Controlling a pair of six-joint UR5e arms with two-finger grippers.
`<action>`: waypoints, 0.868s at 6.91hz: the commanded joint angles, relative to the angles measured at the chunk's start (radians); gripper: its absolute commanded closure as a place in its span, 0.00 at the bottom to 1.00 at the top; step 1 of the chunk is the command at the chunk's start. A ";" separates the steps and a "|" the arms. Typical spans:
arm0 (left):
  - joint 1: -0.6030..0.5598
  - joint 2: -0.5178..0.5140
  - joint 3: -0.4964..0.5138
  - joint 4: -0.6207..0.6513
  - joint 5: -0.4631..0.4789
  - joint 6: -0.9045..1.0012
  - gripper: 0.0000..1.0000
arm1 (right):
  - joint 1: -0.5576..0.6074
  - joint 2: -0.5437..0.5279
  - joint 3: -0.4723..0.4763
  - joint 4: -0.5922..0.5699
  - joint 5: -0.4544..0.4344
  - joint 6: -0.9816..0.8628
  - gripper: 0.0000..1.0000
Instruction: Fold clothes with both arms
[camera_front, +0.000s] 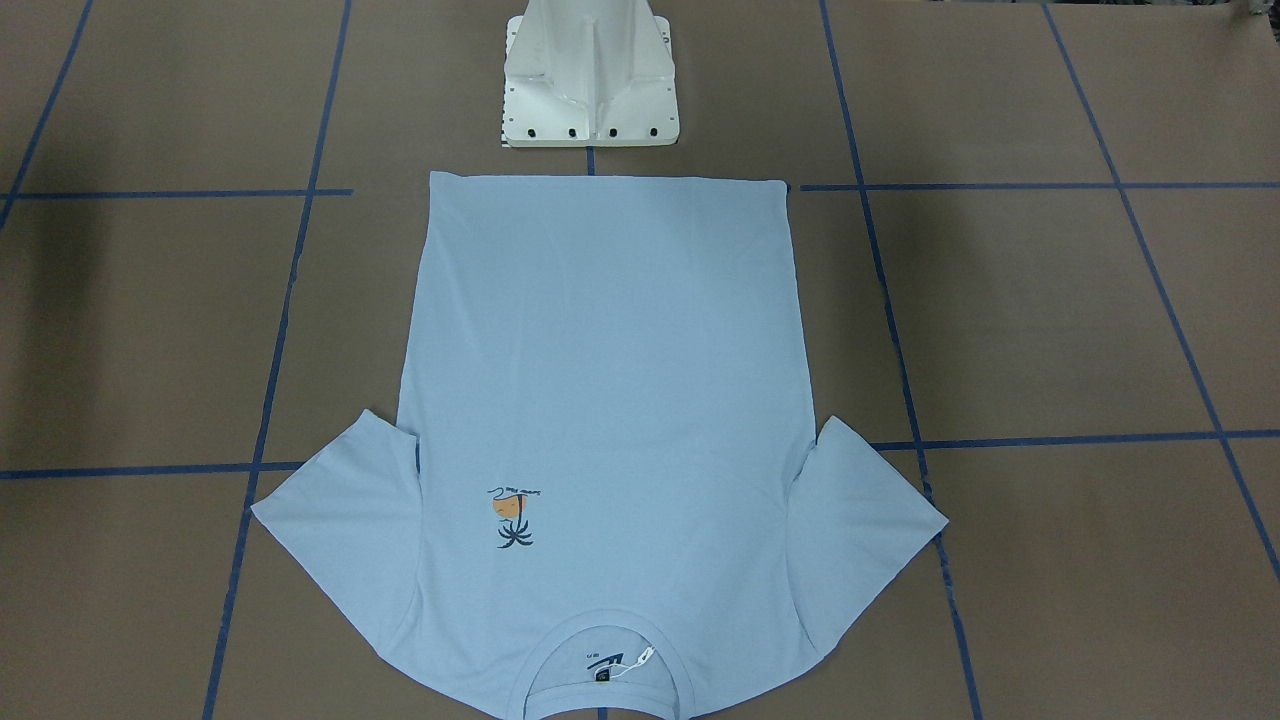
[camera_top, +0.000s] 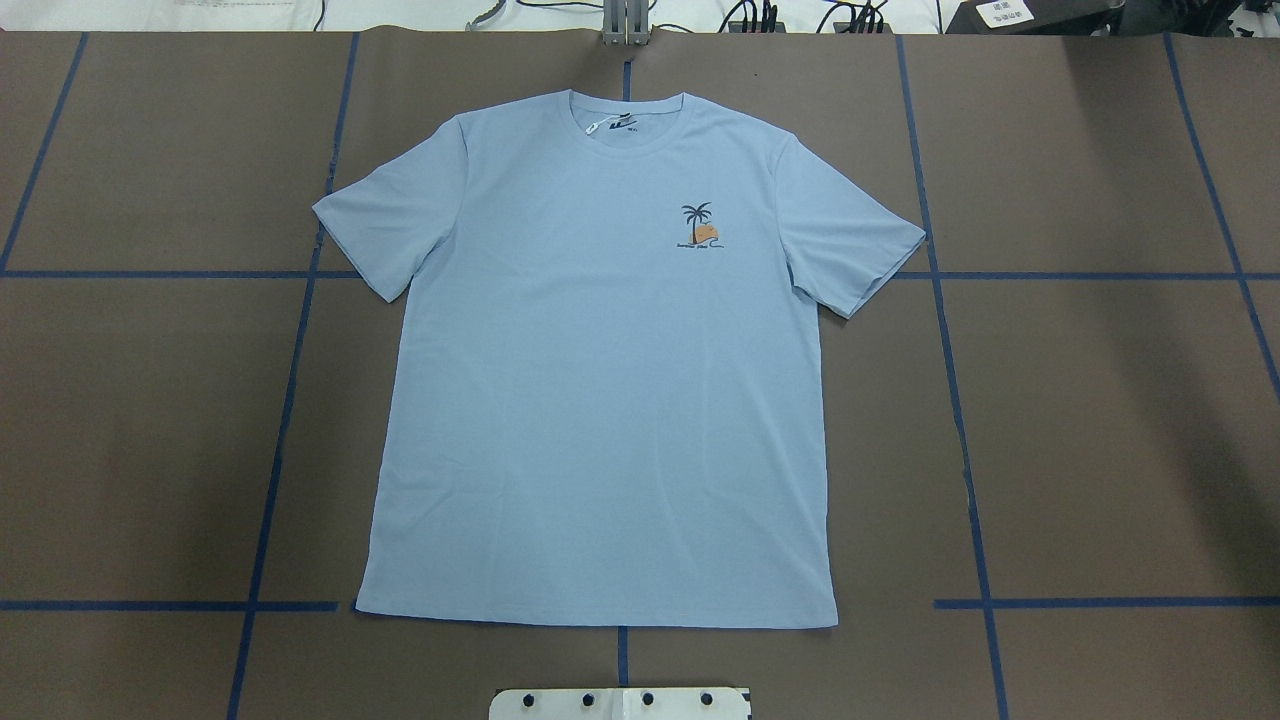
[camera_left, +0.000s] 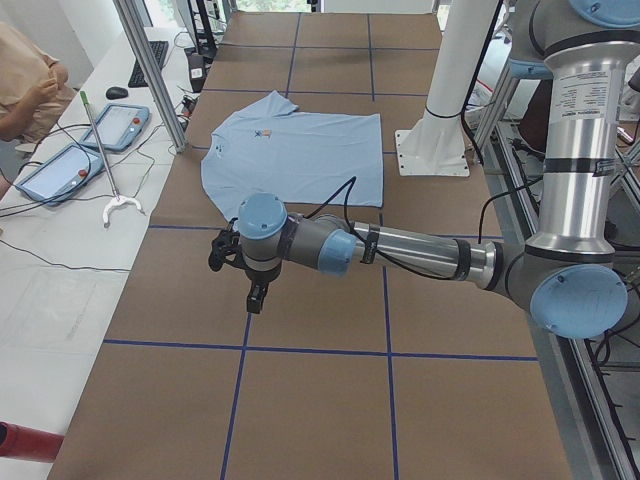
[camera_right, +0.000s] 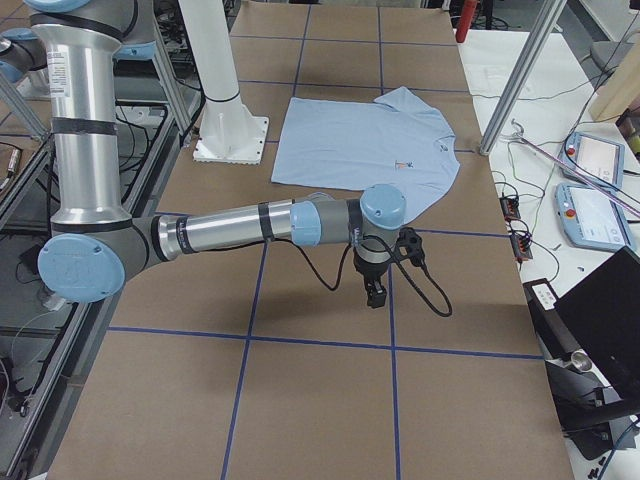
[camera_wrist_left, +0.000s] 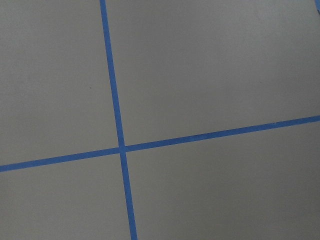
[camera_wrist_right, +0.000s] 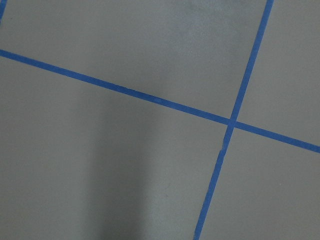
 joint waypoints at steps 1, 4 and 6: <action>0.001 0.004 -0.010 -0.005 -0.002 0.002 0.00 | 0.001 -0.012 0.004 -0.002 0.000 0.001 0.00; 0.006 0.005 -0.021 -0.006 -0.002 0.001 0.00 | 0.001 -0.021 -0.004 0.008 0.003 0.011 0.00; 0.007 0.004 -0.022 -0.008 -0.004 0.000 0.00 | -0.002 -0.018 -0.016 0.045 0.046 0.016 0.00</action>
